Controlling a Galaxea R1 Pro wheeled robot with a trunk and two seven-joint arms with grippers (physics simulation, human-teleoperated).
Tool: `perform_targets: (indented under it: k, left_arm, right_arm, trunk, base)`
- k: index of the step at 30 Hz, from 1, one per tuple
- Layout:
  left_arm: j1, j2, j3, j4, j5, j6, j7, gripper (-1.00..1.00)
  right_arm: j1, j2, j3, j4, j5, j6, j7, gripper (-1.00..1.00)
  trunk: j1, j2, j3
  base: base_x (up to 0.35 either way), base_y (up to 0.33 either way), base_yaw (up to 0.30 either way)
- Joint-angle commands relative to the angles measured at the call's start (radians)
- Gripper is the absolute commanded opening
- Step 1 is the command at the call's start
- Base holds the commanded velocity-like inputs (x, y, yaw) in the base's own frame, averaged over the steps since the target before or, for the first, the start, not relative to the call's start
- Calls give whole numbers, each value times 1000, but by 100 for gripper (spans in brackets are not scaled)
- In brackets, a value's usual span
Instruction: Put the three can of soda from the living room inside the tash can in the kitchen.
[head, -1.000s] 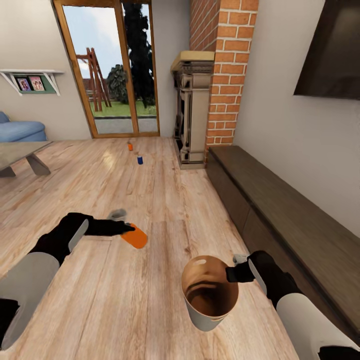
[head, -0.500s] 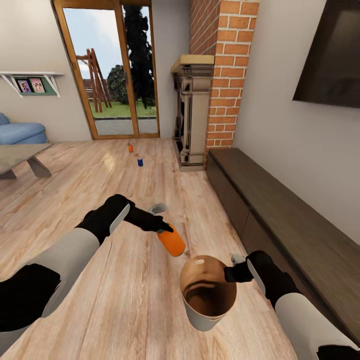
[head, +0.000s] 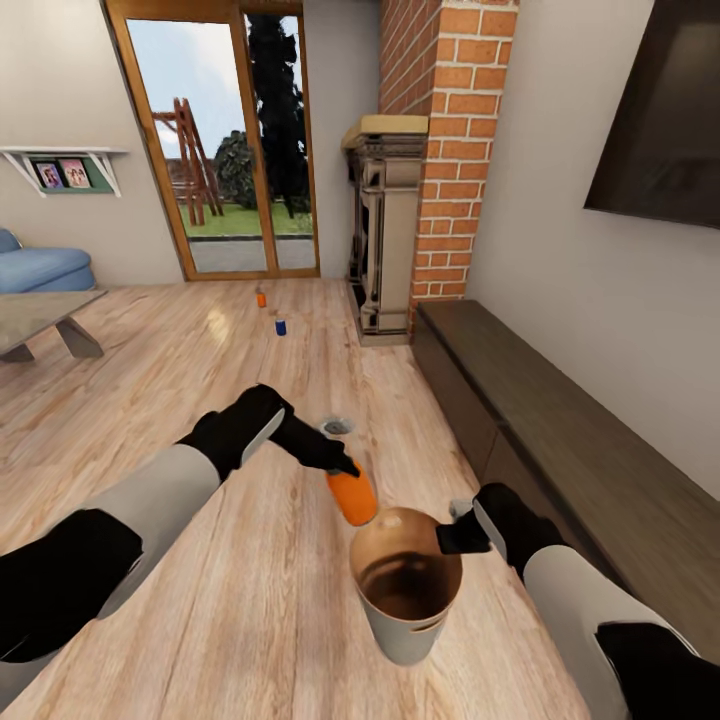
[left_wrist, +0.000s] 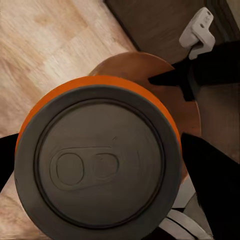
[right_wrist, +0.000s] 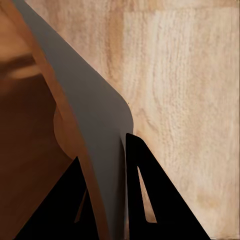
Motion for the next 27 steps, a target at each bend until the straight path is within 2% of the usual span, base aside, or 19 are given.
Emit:
perform_targets:
  k: [1,5,11,15,22,27]
  left_arm:
    - [0,-1,-8,1,1,0,0,-100]
    - [-1,-5,-26,3,2,0,0,-100]
    - [-1,-47,-34,3,3,0,0,-100]
    - [-1,-62,-35,-2,3,0,0,-100]
    - [-1,-67,-35,-4,3,0,0,-100]
    - [2,-70,-34,-4,1,0,8,-100]
  right_arm:
    - [-7,1,-3,9,-33,4,1,-100]
    - [-26,3,-2,32,-33,4,-11,-100]
    - [-37,12,-1,42,-34,5,-17,-100]
    - [-43,14,-2,43,-34,8,-18,-100]
    - [-54,15,-1,43,-35,9,-18,-100]
    - [-93,16,-2,42,-40,22,-15,-100]
  trunk:
    - [0,0,0]
    - [0,0,0]
    - [0,0,0]
    - [0,0,0]
    - [0,0,0]
    - [0,0,0]
  base:
    - [0,0,0]
    - [0,0,0]
    - [0,0,0]
    - [0,0,0]
    - [0,0,0]
    - [0,0,0]
